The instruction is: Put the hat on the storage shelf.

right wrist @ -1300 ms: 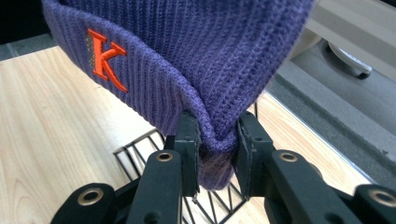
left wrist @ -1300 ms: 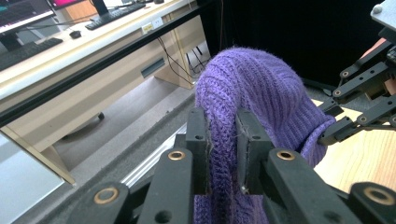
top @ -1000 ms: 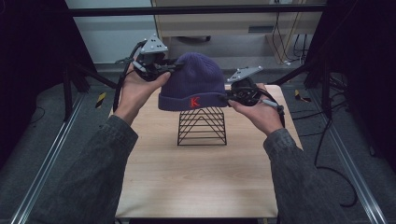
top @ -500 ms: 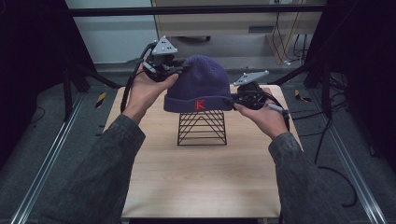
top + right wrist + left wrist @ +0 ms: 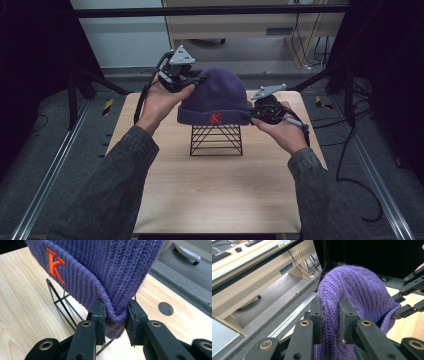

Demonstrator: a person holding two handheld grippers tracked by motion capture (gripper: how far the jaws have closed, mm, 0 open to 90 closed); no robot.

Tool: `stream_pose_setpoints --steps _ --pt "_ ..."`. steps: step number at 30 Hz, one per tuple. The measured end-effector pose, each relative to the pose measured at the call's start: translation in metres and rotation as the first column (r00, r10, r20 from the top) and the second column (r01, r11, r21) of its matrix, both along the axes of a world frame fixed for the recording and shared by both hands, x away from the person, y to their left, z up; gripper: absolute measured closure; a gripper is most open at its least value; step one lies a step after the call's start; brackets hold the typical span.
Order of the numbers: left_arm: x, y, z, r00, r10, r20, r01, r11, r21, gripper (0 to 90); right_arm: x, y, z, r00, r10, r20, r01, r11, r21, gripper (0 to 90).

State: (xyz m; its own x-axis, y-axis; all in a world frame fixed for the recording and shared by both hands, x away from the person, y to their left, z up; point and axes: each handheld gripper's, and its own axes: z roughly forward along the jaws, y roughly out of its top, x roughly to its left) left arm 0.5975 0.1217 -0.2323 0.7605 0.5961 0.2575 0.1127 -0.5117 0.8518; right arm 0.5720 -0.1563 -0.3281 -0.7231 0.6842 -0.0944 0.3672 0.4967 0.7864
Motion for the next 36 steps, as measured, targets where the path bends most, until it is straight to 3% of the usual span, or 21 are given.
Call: stream_pose_setpoints --steps 13,15,21,27,31,36 --pt "-0.002 0.001 -0.021 0.9997 -0.008 -0.024 0.008 0.9999 0.013 75.4 -0.001 0.001 -0.016 0.9997 0.0 -0.025 -0.001 0.999 -0.034 70.8" --pt "-0.003 0.001 -0.024 0.9993 -0.013 -0.036 0.013 0.9999 -0.002 75.4 -0.002 0.001 -0.02 0.9996 0.001 -0.028 -0.002 0.999 -0.045 70.6" --pt "-0.005 -0.004 -0.029 0.9989 -0.021 -0.042 0.023 0.9993 0.029 75.7 -0.004 0.002 -0.033 0.9986 -0.002 -0.053 -0.001 0.999 -0.054 70.2" --pt "-0.009 -0.008 -0.03 0.9993 -0.023 -0.029 0.024 0.998 0.058 75.6 -0.005 0.002 -0.034 0.9983 -0.006 -0.059 0.003 0.998 -0.062 69.7" --pt "-0.007 -0.004 -0.037 0.9988 -0.018 -0.046 0.019 0.9993 0.031 75.7 -0.005 0.002 -0.036 0.9981 -0.006 -0.061 0.002 0.998 -0.065 69.7" --pt "-0.006 -0.002 -0.045 0.9982 -0.016 -0.058 0.018 0.9991 0.037 75.6 -0.003 0.003 -0.043 0.9973 -0.009 -0.072 0.003 0.997 -0.073 69.1"
